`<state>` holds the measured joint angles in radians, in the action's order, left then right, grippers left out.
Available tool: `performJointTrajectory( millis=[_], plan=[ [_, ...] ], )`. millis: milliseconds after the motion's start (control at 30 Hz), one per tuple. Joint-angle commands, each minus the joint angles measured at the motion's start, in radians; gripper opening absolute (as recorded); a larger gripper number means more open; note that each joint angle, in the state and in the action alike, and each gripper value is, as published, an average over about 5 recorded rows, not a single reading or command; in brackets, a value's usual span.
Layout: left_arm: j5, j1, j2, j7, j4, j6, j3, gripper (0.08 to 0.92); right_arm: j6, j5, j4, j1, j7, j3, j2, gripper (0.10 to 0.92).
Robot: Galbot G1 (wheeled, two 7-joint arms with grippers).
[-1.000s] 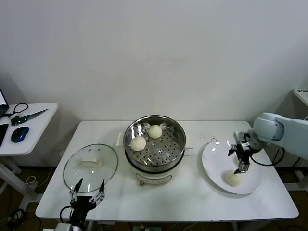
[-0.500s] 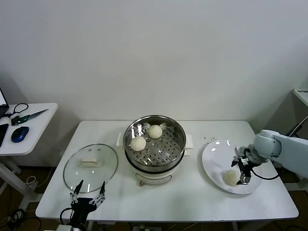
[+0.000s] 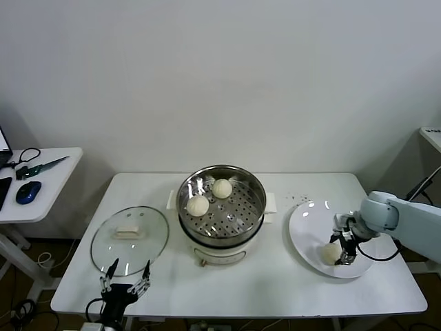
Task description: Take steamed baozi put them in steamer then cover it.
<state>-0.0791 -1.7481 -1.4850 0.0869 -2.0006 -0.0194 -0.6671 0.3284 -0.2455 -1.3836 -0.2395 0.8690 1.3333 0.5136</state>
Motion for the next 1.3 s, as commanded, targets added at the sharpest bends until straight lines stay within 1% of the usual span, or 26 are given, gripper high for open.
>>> performJointTrajectory(
  millis=[33, 167, 333, 433, 567, 733, 867, 1067, 1300],
  plan=[
    [0.001, -0.001, 0.000, 0.000, -0.001, 0.000, 0.000, 0.823, -0.020, 0.000, -0.008, -0.097, 0.020, 0.045, 0.003, 0.692],
    [0.002, -0.002, -0.002, 0.000, -0.003, 0.000, 0.000, 0.823, -0.103, -0.045, -0.038, -0.383, 0.085, 0.240, 0.031, 0.687],
    [0.003, -0.002, -0.002, 0.000, -0.009, 0.002, -0.002, 0.823, -0.265, -0.153, -0.058, -0.748, 0.180, 0.465, 0.165, 0.687],
    [0.006, 0.000, -0.005, 0.001, -0.013, 0.005, -0.001, 0.823, -0.378, -0.194, -0.073, -0.911, 0.225, 0.476, 0.288, 0.687],
    [0.012, 0.002, -0.008, 0.002, -0.017, 0.007, 0.004, 0.823, -0.496, -0.177, -0.118, -1.004, 0.231, 0.396, 0.446, 0.687],
    [0.018, 0.004, -0.014, 0.004, -0.020, 0.010, 0.006, 0.823, -0.539, -0.130, -0.237, -0.989, 0.176, 0.303, 0.603, 0.687],
    [0.017, 0.002, -0.019, 0.005, -0.027, 0.011, 0.005, 0.823, -0.570, -0.014, -0.293, -0.887, 0.122, 0.289, 0.691, 0.687],
    [0.011, -0.003, -0.019, 0.005, -0.040, 0.012, -0.005, 0.823, -0.628, 0.208, -0.279, -0.698, 0.058, 0.294, 0.761, 0.687],
    [-0.004, -0.014, -0.012, 0.004, -0.050, 0.010, -0.023, 0.823, -0.618, 0.333, -0.229, -0.567, -0.008, 0.295, 0.804, 0.687]
  ],
)
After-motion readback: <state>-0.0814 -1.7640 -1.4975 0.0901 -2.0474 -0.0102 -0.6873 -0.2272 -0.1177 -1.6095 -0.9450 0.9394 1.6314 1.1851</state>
